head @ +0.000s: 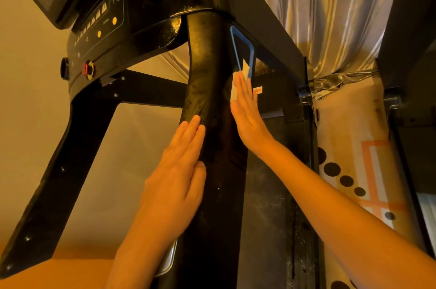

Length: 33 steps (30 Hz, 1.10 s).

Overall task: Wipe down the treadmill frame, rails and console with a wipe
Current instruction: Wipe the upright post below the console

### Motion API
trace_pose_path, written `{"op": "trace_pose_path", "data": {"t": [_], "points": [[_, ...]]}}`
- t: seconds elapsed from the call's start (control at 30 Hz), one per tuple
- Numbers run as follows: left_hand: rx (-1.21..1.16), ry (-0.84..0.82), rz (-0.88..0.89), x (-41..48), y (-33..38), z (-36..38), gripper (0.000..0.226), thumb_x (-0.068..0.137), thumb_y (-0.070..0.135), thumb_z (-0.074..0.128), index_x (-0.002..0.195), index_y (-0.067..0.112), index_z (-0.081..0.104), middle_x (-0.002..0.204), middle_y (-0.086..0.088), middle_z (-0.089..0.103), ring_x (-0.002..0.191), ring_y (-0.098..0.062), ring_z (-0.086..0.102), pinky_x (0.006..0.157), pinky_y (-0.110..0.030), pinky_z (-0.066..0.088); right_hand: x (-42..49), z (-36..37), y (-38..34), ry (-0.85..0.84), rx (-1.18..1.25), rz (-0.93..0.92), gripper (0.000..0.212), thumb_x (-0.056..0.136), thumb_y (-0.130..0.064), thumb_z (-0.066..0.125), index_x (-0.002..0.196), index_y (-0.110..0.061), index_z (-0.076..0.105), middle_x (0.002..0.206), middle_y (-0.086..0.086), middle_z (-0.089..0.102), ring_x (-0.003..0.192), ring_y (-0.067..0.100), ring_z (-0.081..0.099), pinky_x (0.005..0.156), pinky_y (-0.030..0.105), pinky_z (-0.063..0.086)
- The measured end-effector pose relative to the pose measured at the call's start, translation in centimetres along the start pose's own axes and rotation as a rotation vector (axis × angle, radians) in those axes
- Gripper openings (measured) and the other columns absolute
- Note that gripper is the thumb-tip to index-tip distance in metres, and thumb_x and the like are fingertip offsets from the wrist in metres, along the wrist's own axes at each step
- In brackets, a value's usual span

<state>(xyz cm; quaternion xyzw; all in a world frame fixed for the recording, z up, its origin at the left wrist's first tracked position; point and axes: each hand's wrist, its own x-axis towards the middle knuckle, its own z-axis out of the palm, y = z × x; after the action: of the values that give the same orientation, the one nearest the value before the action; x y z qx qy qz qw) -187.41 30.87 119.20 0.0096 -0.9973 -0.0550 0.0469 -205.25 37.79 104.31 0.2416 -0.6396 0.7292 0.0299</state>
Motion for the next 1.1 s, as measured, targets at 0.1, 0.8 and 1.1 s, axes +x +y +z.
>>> {"op": "trace_pose_path", "data": {"t": [0.1, 0.8, 1.1], "points": [[0.0, -0.002, -0.001, 0.0, 0.0, 0.0, 0.067, 0.093, 0.053, 0.019, 0.158, 0.038, 0.017, 0.165, 0.028, 0.005, 0.149, 0.012, -0.002, 0.114, -0.009, 0.006, 0.0, -0.3, 0.3, -0.006, -0.018, 0.044, 0.051, 0.109, -0.035, 0.017, 0.154, -0.034, -0.007, 0.17, -0.007, -0.013, 0.151, 0.0, -0.02, 0.124, 0.037, -0.018], [0.013, -0.002, 0.005, 0.0, 0.0, 0.0, 0.068, 0.093, 0.051, 0.02, 0.159, 0.033, 0.02, 0.166, 0.023, 0.007, 0.15, 0.011, -0.001, 0.112, -0.007, 0.007, 0.8, -2.9, -1.2, -0.197, -0.376, -0.43, 0.055, 0.11, -0.018, 0.031, 0.162, -0.008, 0.016, 0.171, 0.012, 0.011, 0.159, 0.027, 0.001, 0.127, 0.046, -0.008], [0.013, 0.008, 0.0, 0.0, 0.2, -0.1, 0.068, 0.092, 0.052, 0.019, 0.158, 0.037, 0.02, 0.165, 0.027, 0.008, 0.149, 0.012, -0.001, 0.11, -0.005, 0.008, -3.1, -1.8, 1.8, -0.112, -0.171, -0.139, 0.057, 0.112, -0.02, 0.025, 0.162, -0.019, -0.001, 0.172, -0.002, -0.007, 0.158, 0.014, -0.008, 0.126, 0.031, -0.011]]}}
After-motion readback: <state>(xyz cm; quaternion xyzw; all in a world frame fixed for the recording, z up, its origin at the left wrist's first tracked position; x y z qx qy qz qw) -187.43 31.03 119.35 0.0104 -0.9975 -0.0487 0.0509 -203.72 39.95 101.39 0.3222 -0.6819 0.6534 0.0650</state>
